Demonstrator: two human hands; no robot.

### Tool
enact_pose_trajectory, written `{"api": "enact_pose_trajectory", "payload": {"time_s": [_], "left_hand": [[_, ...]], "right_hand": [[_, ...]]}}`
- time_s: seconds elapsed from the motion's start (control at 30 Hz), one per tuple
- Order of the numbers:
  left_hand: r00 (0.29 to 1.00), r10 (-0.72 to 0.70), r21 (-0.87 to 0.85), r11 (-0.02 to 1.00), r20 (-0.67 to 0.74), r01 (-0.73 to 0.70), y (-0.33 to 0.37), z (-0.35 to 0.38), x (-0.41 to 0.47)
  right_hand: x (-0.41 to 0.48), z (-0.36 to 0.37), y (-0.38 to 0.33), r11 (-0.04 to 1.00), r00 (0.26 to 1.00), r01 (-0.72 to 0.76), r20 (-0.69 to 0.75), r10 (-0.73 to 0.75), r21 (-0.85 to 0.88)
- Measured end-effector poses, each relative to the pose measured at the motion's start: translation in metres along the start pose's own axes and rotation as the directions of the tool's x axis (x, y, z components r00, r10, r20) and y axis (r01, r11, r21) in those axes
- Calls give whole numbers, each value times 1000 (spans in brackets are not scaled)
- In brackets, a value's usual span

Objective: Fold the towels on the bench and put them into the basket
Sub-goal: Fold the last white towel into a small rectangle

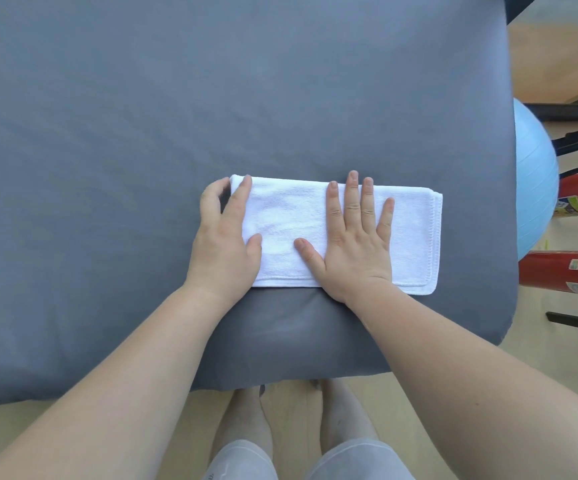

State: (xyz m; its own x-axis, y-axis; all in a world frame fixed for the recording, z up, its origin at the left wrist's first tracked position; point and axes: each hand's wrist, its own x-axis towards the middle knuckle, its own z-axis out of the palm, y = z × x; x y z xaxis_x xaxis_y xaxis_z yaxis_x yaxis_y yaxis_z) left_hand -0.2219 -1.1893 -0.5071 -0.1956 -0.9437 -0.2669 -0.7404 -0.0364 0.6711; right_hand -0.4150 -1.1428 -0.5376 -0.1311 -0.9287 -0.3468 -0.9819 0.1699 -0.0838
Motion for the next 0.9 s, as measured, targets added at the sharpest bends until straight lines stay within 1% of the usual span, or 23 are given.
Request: {"api": "enact_pose_trajectory", "payload": {"time_s": [0.07, 0.13, 0.23, 0.3, 0.37, 0.4, 0.43, 0.47, 0.5, 0.53, 0.57, 0.63, 0.67, 0.7, 0.73, 0.77, 0.8, 0.83, 0.9], "left_hand": [[997, -66, -88, 994, 39, 70, 1, -2, 1], [992, -105, -121, 986, 66, 112, 4, -6, 3], [990, -120, -167, 977, 72, 130, 16, -13, 4], [993, -95, -219, 970, 65, 108, 31, -17, 2], [997, -48, -264, 963, 56, 61, 49, -20, -2], [998, -24, -278, 960, 49, 36, 60, -20, -5], [999, 1, -286, 958, 42, 11, 71, -19, -8], [999, 30, -286, 958, 32, -19, 83, -17, -11], [998, 60, -280, 959, 25, -51, 95, -14, -13], [996, 89, -270, 959, 20, -80, 108, -10, -15], [993, 115, -254, 961, 18, -107, 120, -4, -17], [987, 157, -203, 968, 33, -147, 142, 12, -17], [983, 174, -172, 972, 53, -163, 153, 22, -15], [979, 185, -136, 976, 84, -172, 163, 34, -14], [974, 193, -100, 978, 120, -181, 173, 46, -12], [967, 203, -60, 979, 154, -196, 182, 60, -9], [960, 213, -21, 977, 181, -213, 188, 74, -7], [954, 218, 10, 974, 205, -224, 191, 88, -5], [949, 204, 35, 975, 241, -219, 192, 113, -1]], "right_hand": [[1, 1, -1, 1000, 1000, -3, 11, 3, -9], [3, 0, -2, 1000, 1000, -4, 19, 4, -14], [3, -3, -1, 1000, 999, 2, 46, -1, -21], [3, -6, -1, 1000, 998, 11, 63, -10, -12], [2, -10, 2, 999, 996, 26, 79, -30, 41], [2, -12, 5, 993, 996, 42, 76, -50, 108], [0, -15, 9, 974, 995, 64, 54, -78, 218], [-3, -19, 15, 926, 996, 82, 13, -93, 369], [-8, -24, 23, 844, 997, 79, -34, -71, 531], [-14, -30, 31, 745, 997, 61, -79, -12, 664], [-20, -36, 40, 668, 989, 42, -124, 76, 743], [-33, -46, 60, 593, 947, 14, -201, 251, 805], [-38, -50, 71, 529, 929, -7, -190, 318, 849], [-42, -54, 80, 421, 919, -43, -130, 371, 906], [-44, -58, 89, 291, 914, -88, -40, 405, 953], [-45, -61, 97, 183, 910, -132, 46, 412, 974], [-46, -61, 106, 116, 911, -165, 106, 400, 979], [-46, -60, 113, 90, 914, -193, 146, 378, 977], [-43, -58, 122, 86, 919, -245, 203, 337, 966]]}}
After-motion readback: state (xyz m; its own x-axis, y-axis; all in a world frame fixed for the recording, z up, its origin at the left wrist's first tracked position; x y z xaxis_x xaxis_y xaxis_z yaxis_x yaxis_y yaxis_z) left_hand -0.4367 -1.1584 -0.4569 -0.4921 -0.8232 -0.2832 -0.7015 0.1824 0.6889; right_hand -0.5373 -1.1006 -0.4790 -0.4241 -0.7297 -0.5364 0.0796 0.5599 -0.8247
